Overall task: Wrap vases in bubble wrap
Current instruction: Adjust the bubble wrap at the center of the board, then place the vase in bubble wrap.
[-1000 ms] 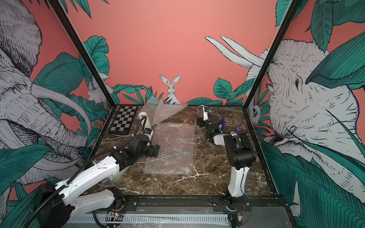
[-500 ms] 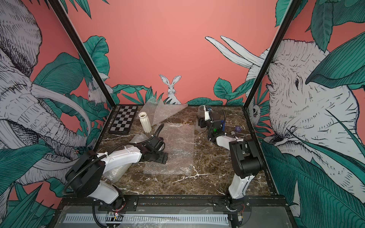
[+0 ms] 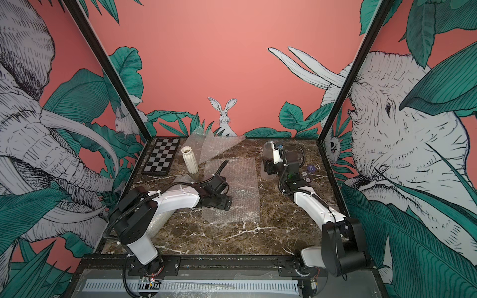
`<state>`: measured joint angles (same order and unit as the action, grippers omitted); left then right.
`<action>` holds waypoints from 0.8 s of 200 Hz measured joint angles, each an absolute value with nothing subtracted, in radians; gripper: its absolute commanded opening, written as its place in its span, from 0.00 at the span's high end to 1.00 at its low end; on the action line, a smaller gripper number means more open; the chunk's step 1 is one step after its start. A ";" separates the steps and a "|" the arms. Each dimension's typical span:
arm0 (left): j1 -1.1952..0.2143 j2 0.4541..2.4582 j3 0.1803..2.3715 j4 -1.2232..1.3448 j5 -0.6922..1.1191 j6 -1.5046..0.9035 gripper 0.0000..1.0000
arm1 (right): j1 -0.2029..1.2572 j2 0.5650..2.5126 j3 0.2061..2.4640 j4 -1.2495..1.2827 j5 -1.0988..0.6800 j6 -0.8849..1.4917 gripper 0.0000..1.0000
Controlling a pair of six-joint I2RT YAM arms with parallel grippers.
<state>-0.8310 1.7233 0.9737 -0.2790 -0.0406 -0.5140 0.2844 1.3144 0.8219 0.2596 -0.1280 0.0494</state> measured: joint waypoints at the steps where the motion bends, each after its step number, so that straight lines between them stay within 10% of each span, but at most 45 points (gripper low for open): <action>1: -0.831 1.723 0.974 -0.279 -0.041 -0.514 0.08 | 0.285 1.313 0.822 0.255 -0.127 0.048 0.58; 160: -0.637 1.034 0.733 -0.369 -0.252 -0.494 0.03 | 0.800 1.212 0.883 -0.389 0.077 -0.215 0.61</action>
<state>-0.6373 1.0336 0.7326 -0.3695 -0.2520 -0.4938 0.8001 1.2121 0.8825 -0.3889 0.0772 -0.2150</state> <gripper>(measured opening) 0.975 0.699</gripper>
